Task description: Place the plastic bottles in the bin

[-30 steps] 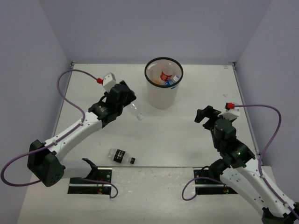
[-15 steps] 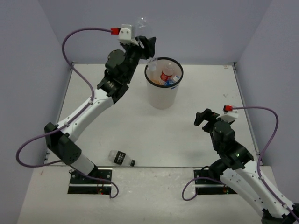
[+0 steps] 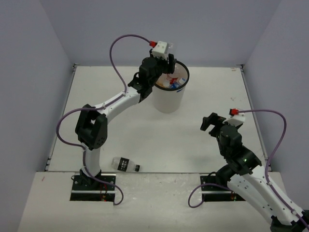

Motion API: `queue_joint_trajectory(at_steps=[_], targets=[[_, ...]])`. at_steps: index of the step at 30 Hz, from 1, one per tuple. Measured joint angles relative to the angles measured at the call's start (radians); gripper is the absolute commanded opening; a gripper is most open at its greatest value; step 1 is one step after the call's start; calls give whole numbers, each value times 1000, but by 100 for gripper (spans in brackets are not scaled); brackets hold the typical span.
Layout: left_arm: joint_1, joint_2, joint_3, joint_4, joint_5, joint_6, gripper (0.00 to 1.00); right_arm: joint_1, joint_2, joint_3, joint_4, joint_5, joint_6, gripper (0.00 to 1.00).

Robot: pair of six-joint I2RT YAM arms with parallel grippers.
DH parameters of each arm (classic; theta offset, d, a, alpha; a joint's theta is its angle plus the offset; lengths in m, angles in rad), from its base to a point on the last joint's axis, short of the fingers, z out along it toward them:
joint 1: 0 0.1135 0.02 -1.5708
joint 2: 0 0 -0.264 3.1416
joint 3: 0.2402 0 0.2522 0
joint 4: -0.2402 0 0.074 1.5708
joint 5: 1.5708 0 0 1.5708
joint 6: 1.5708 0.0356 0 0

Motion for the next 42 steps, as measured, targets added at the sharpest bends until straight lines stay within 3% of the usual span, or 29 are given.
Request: queue_joint_trajectory(at_steps=[1, 11, 15, 19, 25, 29, 32, 37, 42], targets=[[0, 0, -18, 5, 6, 0, 100, 0, 1, 0, 0, 0, -2, 99], [-5, -82, -58, 16, 34, -8, 100, 0, 1, -4, 0, 0, -4, 99], [-6, -217, -102, -1, 30, -15, 100, 0, -2, -4, 2, -49, -36, 99], [-5, -378, -120, -81, -5, -35, 100, 0, -16, 4, 26, -224, -106, 99], [-6, -689, -284, -298, -200, -103, 100, 122, 77, 72, 91, -416, -212, 99], [11, -929, -535, -443, -314, -208, 100, 389, 289, 177, 137, -445, -311, 99], [43, -1044, -682, -581, -383, -283, 100, 504, 499, 274, 214, -539, -378, 99], [162, -1125, -822, -715, -424, -383, 100, 612, 802, 415, 279, -661, -477, 99], [325, -1102, -842, -767, -396, -438, 100, 726, 1115, 614, 336, -729, -552, 99]])
